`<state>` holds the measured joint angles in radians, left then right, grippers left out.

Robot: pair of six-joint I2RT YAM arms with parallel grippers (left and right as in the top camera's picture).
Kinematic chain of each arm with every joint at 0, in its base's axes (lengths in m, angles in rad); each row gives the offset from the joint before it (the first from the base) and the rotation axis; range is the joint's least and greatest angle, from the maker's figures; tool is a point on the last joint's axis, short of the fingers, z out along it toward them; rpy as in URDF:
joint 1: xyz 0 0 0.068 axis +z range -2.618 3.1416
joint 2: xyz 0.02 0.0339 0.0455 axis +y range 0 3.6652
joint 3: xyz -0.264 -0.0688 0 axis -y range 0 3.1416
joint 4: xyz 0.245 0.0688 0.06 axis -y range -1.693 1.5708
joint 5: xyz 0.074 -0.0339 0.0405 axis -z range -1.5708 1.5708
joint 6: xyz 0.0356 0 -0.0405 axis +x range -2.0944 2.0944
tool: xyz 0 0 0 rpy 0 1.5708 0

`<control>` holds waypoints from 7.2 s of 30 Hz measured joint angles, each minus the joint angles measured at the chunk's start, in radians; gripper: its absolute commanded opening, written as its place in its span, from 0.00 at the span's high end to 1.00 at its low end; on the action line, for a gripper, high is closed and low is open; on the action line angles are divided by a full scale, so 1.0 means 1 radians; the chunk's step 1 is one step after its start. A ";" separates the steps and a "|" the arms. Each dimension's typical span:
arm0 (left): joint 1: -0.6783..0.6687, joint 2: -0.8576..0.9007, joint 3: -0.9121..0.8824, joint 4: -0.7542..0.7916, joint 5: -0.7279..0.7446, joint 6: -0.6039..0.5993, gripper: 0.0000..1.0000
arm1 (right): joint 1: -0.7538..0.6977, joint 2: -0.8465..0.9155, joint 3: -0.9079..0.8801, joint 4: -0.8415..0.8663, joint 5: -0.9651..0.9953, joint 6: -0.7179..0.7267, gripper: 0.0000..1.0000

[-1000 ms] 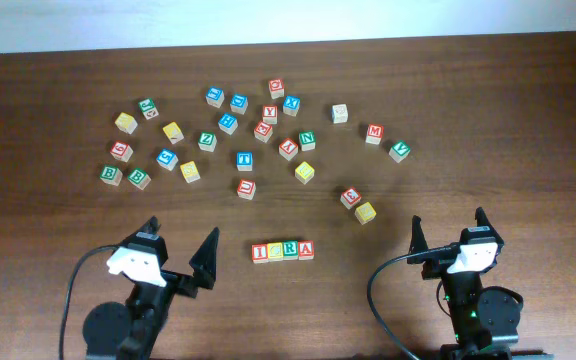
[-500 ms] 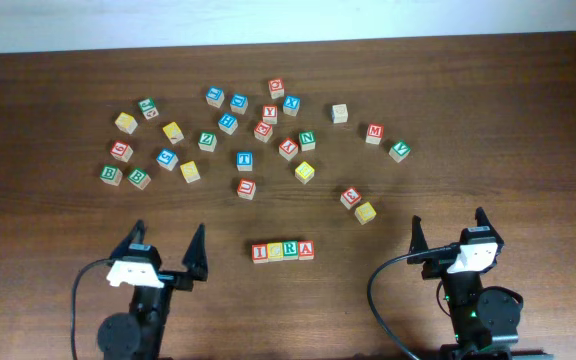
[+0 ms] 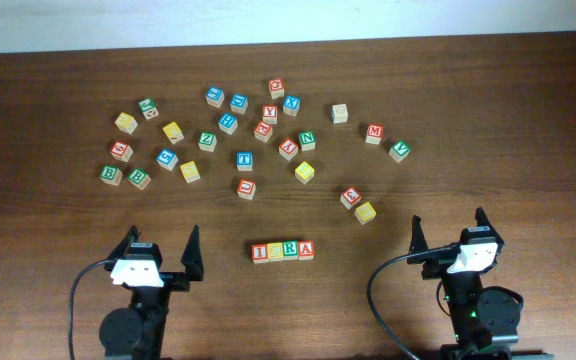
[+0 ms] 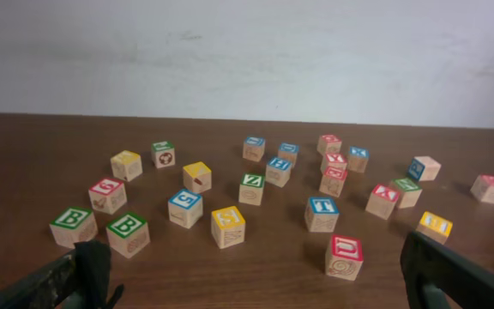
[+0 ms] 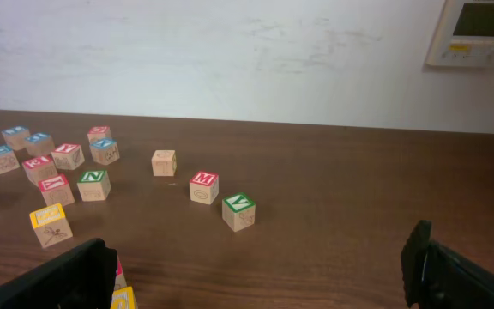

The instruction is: Spell out ICRA

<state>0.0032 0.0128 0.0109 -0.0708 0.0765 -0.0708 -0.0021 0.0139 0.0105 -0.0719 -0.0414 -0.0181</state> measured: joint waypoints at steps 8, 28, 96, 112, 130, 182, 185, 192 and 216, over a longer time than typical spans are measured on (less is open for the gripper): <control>0.000 0.000 0.000 -0.005 -0.049 0.050 0.01 | 0.000 0.000 0.000 0.000 0.000 0.000 0.02; 0.000 0.000 0.000 -0.008 -0.092 0.090 0.01 | 0.000 0.000 0.000 0.000 0.000 0.000 0.02; 0.000 0.000 0.000 -0.008 -0.092 0.091 0.01 | 0.000 0.000 0.000 0.000 0.005 0.000 0.02; 0.000 0.000 0.000 -0.008 -0.092 0.090 0.01 | 0.000 0.000 0.000 0.000 0.005 0.000 0.02; 0.000 0.000 0.000 -0.008 -0.092 0.091 0.01 | 0.000 0.000 0.000 0.000 0.005 0.000 0.02; 0.000 0.000 0.000 -0.008 -0.092 0.090 0.01 | 0.000 0.000 0.000 0.000 0.005 0.000 0.02; 0.000 0.000 0.000 -0.008 -0.092 0.090 0.01 | 0.000 0.000 0.000 0.000 0.005 0.000 0.02; 0.000 0.000 0.000 -0.008 -0.092 0.091 0.01 | 0.000 0.000 0.000 0.000 0.005 0.000 0.02; 0.000 0.000 0.000 -0.008 -0.092 0.091 0.00 | 0.000 0.000 0.000 0.000 0.005 0.000 0.02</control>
<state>0.0036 0.0128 0.0109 -0.0788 -0.0154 0.0200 -0.0021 0.0139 0.0105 -0.0719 -0.0368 -0.0181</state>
